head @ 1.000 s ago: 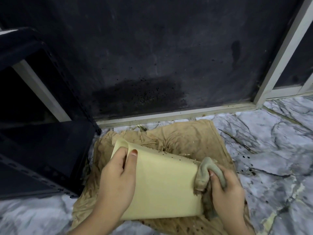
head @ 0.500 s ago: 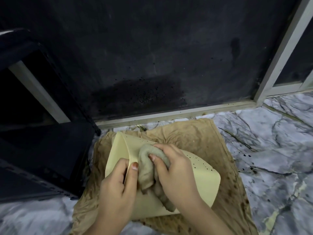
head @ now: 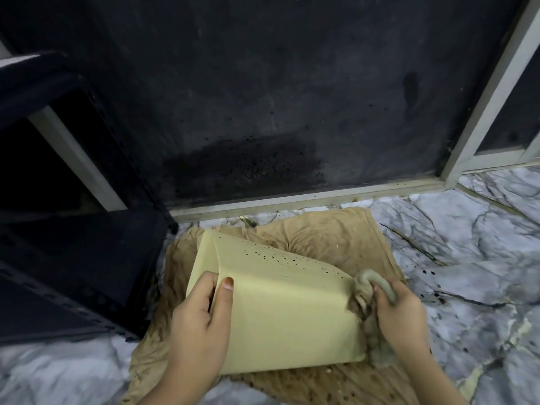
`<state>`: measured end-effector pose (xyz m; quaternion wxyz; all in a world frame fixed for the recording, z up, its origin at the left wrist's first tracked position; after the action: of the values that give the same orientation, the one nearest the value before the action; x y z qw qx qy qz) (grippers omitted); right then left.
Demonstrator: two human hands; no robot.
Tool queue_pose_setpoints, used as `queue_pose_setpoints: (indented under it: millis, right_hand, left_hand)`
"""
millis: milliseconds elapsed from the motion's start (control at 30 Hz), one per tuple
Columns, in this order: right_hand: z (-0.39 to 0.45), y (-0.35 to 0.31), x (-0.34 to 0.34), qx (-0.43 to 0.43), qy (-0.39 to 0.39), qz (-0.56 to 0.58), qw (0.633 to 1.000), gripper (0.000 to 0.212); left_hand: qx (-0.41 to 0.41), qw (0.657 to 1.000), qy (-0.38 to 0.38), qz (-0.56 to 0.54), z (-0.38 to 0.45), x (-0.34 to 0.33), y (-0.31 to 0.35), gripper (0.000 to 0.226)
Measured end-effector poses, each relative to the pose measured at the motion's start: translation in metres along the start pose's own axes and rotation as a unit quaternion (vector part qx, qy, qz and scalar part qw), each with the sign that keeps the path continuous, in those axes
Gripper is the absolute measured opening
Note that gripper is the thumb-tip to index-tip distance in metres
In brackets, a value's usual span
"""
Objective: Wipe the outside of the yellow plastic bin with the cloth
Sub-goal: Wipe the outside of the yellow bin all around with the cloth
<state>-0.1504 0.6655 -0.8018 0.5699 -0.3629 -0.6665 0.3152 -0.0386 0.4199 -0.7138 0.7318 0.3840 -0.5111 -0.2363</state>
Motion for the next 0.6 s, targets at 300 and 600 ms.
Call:
queue_pose_setpoints:
  millis: [300,600]
  right_hand:
    - [-0.058,-0.046,-0.032,0.180,-0.016,0.036,0.983,0.034]
    - [-0.065,-0.112,-0.043,0.296,-0.144,0.040,0.943,0.025]
  left_hand:
    - [-0.025,1.000,-0.017,0.008,-0.003,-0.005,0.006,0.038]
    - [-0.026,0.996,-0.083,-0.018,0.000,-0.005,0.021,0.032]
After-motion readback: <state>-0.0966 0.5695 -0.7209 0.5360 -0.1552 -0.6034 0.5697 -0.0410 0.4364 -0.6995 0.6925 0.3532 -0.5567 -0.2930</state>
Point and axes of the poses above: each hand's wrist, its own z-axis towards the middle knuckle, its own x-axis out of the back of the hand, y = z × x, the point moved 2 cm from there along z, towards the middle knuckle, and after that the axes turned 14 degrees about -y, right-handed, at the moved point
